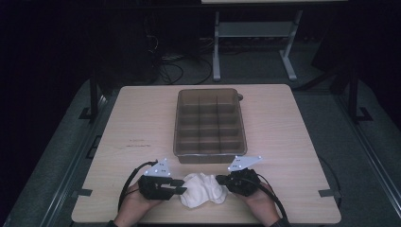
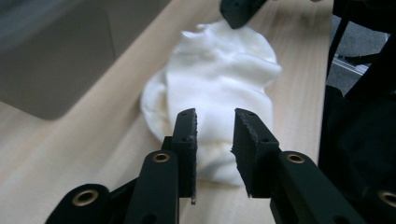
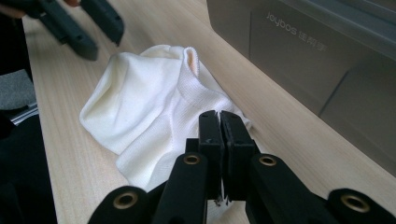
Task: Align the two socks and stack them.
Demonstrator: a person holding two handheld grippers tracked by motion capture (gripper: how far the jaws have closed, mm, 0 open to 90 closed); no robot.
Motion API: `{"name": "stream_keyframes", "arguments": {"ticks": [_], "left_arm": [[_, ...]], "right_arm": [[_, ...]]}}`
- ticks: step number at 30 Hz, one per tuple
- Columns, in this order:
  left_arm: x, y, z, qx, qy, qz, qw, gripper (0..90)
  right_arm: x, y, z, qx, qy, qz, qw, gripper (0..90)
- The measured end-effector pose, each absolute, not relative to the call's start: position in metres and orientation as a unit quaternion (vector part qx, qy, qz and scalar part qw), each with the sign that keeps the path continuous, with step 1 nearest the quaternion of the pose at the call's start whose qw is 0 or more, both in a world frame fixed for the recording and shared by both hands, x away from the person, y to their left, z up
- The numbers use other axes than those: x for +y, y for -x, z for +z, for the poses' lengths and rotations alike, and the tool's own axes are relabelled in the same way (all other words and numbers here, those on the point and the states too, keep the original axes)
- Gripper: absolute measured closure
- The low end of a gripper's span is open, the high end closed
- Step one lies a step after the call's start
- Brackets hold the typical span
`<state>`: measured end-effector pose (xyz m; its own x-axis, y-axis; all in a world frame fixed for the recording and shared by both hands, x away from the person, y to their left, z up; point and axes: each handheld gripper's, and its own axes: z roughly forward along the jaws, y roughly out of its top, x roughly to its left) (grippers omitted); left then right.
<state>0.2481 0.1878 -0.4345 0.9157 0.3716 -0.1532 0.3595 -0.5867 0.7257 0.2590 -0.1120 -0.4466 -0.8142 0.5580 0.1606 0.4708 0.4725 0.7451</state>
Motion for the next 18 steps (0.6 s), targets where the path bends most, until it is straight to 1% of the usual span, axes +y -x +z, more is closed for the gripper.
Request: {"name": "stream_keyframes", "arguments": {"ticks": [7,13,15,18], "left_arm": [[0.186,-0.231,-0.442,0.193,-0.89,0.013,0.413,66.2],[0.176,-0.235,-0.456,0.187,-0.904,0.015,0.385,64.5],[0.176,-0.236,-0.459,0.188,-0.906,0.016,0.38,67.0],[0.177,-0.238,-0.459,0.189,-0.909,0.017,0.371,77.6]], "right_arm": [[-0.113,-0.26,-0.447,0.857,-0.299,0.416,0.054,87.8],[-0.113,-0.26,-0.448,0.858,-0.299,0.414,0.054,87.8],[-0.113,-0.26,-0.448,0.858,-0.299,0.414,0.054,87.8],[-0.112,-0.26,-0.449,0.859,-0.298,0.413,0.053,87.8]]}}
